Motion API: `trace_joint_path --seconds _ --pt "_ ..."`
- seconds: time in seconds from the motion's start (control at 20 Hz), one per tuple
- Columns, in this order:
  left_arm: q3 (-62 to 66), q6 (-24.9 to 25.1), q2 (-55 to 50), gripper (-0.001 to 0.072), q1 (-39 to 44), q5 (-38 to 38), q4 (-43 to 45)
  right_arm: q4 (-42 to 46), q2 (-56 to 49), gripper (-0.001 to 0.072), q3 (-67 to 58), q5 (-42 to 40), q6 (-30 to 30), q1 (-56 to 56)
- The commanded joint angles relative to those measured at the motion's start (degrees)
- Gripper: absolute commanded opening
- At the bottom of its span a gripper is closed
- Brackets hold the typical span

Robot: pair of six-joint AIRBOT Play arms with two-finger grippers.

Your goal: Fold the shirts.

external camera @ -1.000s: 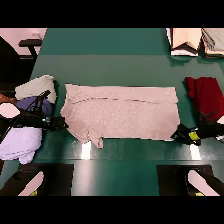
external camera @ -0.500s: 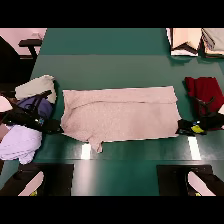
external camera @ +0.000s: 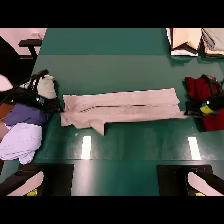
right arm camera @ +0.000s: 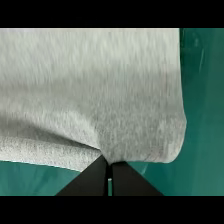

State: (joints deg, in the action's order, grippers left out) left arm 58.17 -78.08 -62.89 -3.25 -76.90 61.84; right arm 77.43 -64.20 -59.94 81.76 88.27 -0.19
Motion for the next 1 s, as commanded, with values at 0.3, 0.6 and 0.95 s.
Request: trace_joint_path --seconds 0.3,0.6,0.95 --pt "16.35 4.63 -23.43 0.0025 0.0 11.65 -1.55 0.07 -28.35 0.0013 -24.46 -4.55 -0.9 6.16" --pt "19.58 1.46 -23.8 0.0549 -0.02 10.49 -1.57 -13.86 -33.22 0.0414 -33.24 -1.9 -7.96 1.57" --pt "21.81 2.47 -23.82 0.0034 2.25 5.31 -6.38 -17.7 -28.74 0.0565 -18.97 -0.57 -13.14 -14.93"
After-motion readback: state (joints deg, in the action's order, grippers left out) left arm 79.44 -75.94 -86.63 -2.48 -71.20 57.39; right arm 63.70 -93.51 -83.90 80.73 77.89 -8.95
